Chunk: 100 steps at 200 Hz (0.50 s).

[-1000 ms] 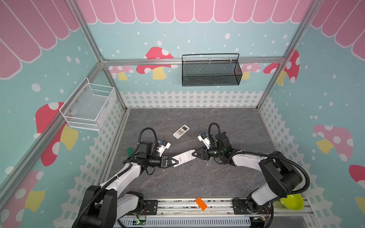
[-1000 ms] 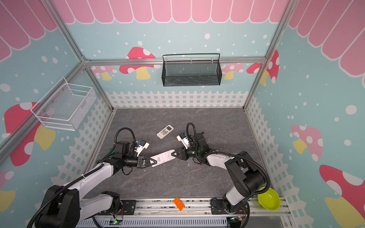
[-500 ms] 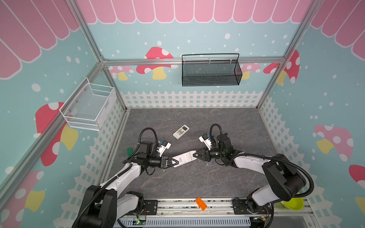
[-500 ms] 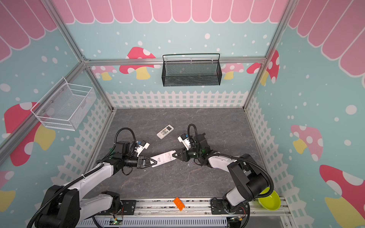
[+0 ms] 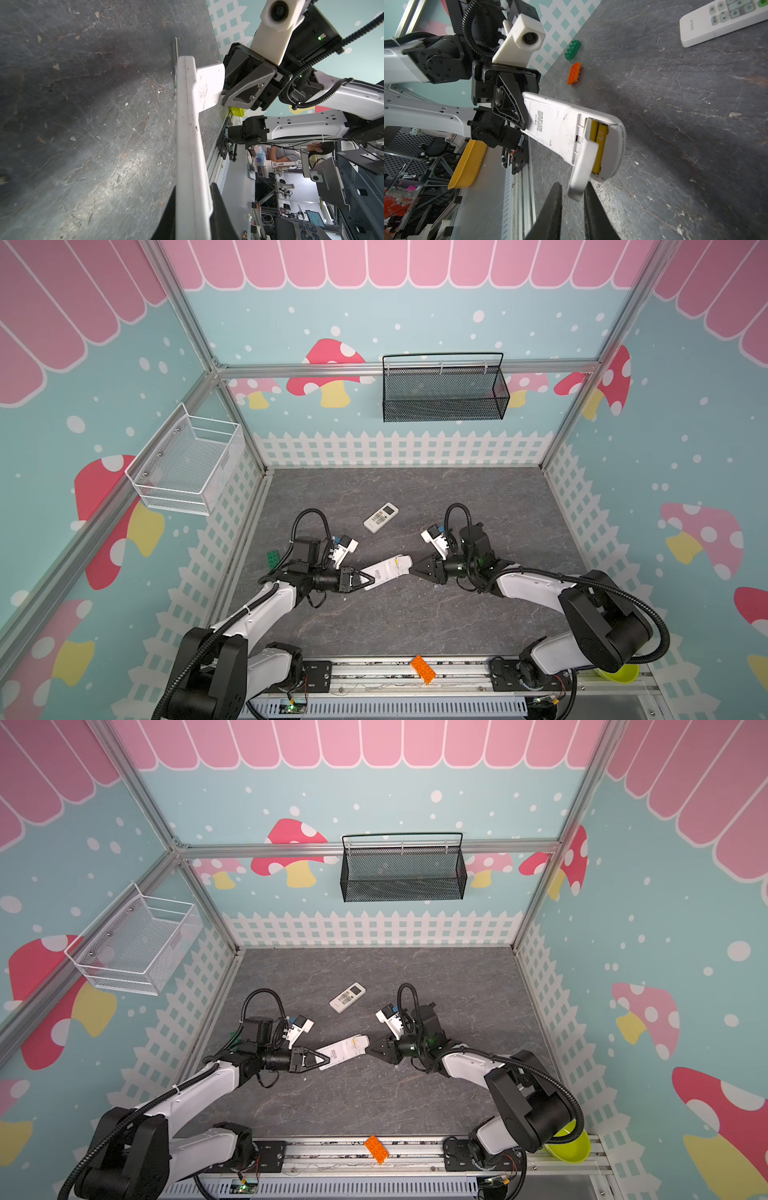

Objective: Unload the batteries from the remote control
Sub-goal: 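Pinch the battery cover with the right gripper and slide it off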

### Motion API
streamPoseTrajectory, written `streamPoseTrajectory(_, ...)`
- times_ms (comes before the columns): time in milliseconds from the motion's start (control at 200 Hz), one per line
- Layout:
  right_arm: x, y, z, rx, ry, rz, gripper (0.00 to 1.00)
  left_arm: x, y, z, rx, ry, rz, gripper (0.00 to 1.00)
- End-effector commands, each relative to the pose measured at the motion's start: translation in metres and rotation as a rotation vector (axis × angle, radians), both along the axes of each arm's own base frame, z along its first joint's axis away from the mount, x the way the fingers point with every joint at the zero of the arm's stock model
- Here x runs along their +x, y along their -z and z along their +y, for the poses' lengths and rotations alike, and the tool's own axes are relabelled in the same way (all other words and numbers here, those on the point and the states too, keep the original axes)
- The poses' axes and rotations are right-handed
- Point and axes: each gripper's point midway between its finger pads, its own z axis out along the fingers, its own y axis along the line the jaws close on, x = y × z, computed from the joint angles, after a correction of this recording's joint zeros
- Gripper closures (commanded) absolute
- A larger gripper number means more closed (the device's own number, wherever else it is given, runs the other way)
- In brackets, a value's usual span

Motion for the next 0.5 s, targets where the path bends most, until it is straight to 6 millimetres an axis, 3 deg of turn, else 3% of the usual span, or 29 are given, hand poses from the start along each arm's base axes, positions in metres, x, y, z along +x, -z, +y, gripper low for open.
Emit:
streamPoseTrajectory(0,-0.0012,-0.0049,0.0002,0.025,-0.014,-0.009,0.80,0.0054,-0.0049,-0.0003,-0.008,-0.003,-0.031,1.00)
streamPoseTrajectory(495,0.0004,-0.0112,0.0077,0.065,-0.040,0.002,0.85,0.0054,-0.0048,-0.0001,-0.011,-0.004,-0.031,1.00)
